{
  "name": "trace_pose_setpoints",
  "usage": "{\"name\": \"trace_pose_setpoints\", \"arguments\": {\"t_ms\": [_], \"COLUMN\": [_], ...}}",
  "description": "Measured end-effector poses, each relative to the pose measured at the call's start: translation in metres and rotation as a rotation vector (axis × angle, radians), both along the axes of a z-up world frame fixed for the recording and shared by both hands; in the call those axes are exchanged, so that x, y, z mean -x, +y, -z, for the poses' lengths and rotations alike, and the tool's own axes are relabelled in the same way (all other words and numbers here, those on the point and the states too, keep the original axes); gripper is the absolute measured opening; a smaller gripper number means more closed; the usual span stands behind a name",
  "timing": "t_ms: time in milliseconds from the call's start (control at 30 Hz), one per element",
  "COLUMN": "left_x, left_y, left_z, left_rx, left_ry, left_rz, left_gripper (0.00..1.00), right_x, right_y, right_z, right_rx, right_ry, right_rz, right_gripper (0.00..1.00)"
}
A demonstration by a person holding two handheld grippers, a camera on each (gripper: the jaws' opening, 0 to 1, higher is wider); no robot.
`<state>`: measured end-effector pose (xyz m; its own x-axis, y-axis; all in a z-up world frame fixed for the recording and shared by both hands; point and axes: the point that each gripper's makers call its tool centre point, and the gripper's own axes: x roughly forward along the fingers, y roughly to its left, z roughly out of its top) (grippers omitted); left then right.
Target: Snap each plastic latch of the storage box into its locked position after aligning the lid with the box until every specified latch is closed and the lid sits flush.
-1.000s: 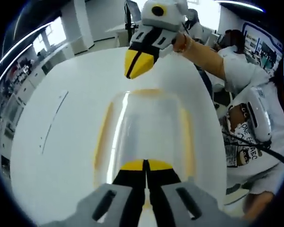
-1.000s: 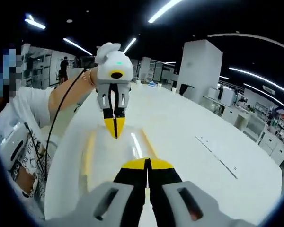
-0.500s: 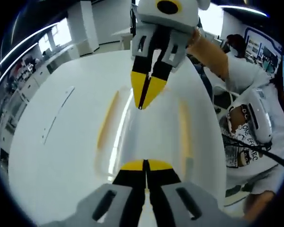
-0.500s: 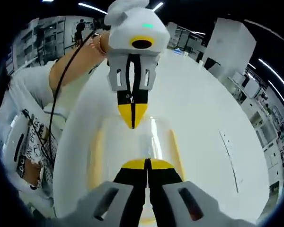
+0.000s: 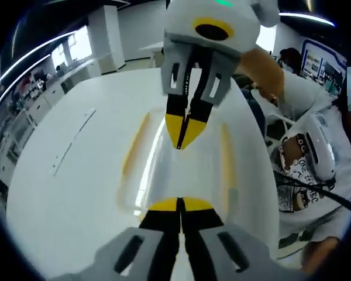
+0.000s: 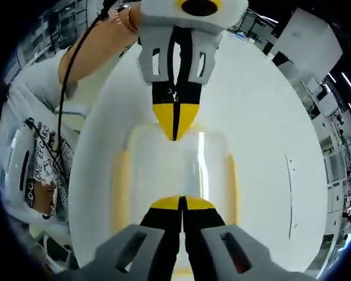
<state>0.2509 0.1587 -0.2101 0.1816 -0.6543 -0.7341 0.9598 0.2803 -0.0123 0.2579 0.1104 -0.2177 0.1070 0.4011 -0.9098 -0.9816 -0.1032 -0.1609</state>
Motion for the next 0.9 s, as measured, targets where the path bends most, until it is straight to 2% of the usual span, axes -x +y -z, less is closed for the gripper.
{"name": "trace_pose_setpoints", "arguments": {"t_ms": [67, 100, 167, 367, 467, 533, 833, 900], "left_x": [-0.001, -0.002, -0.003, -0.002, -0.004, -0.002, -0.001, -0.004], "left_y": [0.000, 0.001, 0.001, 0.003, 0.006, 0.010, 0.033, 0.036], "left_z": [0.000, 0.000, 0.000, -0.001, -0.014, -0.018, -0.003, -0.007], "left_rx": [0.021, 0.030, 0.047, 0.101, 0.206, 0.258, 0.303, 0.367], "left_ry": [0.004, 0.001, -0.002, -0.007, -0.043, -0.051, -0.060, -0.077], "left_rz": [-0.003, -0.004, -0.005, 0.013, 0.008, 0.004, -0.038, -0.052], "left_gripper": [0.00, 0.00, 0.00, 0.00, 0.00, 0.00, 0.00, 0.00], "right_x": [0.001, 0.000, 0.002, 0.003, 0.004, 0.004, 0.004, 0.004], "right_y": [-0.001, -0.001, 0.000, 0.000, 0.000, 0.000, 0.001, 0.002], "right_z": [0.000, 0.001, 0.002, 0.003, 0.004, 0.004, 0.002, 0.002], "right_rx": [0.034, 0.056, 0.068, 0.180, 0.214, 0.219, 0.228, 0.236], "right_ry": [0.003, -0.018, -0.022, -0.067, -0.095, -0.107, -0.114, -0.124], "right_rz": [-0.005, -0.045, -0.044, -0.080, -0.087, -0.092, -0.086, -0.091], "right_gripper": [0.00, 0.00, 0.00, 0.00, 0.00, 0.00, 0.00, 0.00]}}
